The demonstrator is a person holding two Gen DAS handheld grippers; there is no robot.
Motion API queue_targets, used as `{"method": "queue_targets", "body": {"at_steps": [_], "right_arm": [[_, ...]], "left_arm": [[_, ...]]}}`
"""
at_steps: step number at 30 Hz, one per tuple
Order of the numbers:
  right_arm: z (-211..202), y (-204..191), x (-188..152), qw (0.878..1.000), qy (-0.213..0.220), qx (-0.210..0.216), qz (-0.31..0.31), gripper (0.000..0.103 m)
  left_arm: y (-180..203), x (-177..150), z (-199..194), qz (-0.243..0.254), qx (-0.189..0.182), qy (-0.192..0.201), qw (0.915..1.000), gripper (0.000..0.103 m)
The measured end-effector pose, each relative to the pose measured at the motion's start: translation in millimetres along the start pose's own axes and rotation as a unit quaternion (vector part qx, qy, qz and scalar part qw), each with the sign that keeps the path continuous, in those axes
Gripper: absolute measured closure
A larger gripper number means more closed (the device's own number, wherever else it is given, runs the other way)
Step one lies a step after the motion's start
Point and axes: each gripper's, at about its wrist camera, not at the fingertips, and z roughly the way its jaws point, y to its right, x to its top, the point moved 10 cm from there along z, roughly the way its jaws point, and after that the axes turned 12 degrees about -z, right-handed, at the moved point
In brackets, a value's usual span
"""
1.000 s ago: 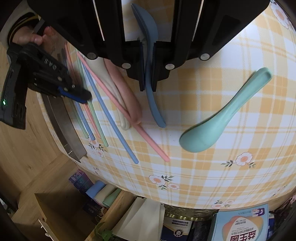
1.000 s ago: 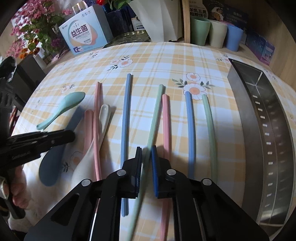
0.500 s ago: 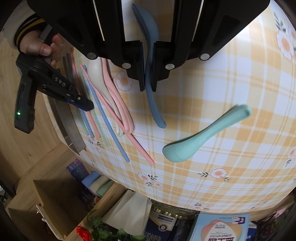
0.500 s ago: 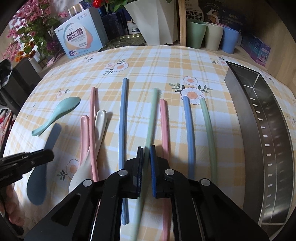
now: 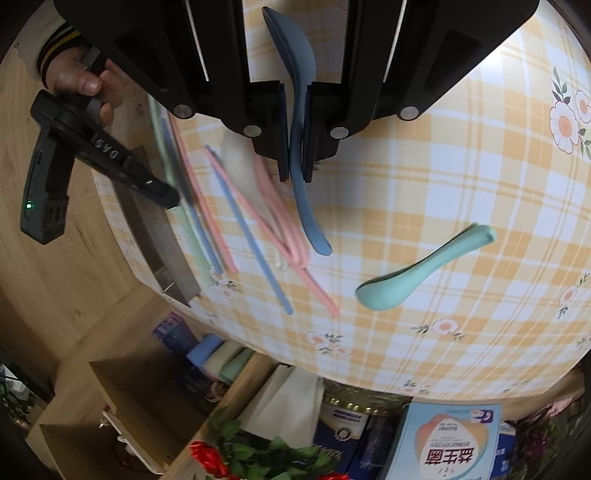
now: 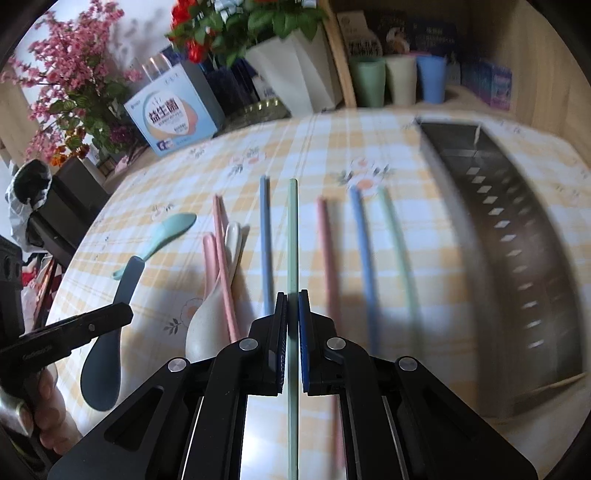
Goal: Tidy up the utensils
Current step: 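Close the right tool on the green chopstick and lift it, then drop the green chopstick into the steel tray with the right tool while the left tool carries the spoon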
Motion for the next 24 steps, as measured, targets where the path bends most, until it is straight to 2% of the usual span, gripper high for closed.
{"method": "queue_targets", "body": {"at_steps": [5,9,12,24], "right_arm": [[-35.7,66.1,18.6,0.998,0.012,-0.064,-0.022,0.097],[-35.0,128.9,21.3,0.993,-0.018,-0.112,-0.020,0.097],[-24.3,154.1,19.4,0.990,-0.041,-0.132,-0.024,0.097],[11.2,172.1,11.2,0.984,-0.084,-0.158,-0.008,0.097]], "left_arm": [[19.4,6.8,-1.7,0.014,-0.004,0.007,0.9999,0.096],[32.6,10.9,0.3,0.011,-0.013,0.009,0.9998,0.096],[40.6,10.4,4.5,0.016,-0.010,0.008,0.9998,0.096],[40.2,8.1,11.2,0.022,0.003,0.001,0.9998,0.096]]}}
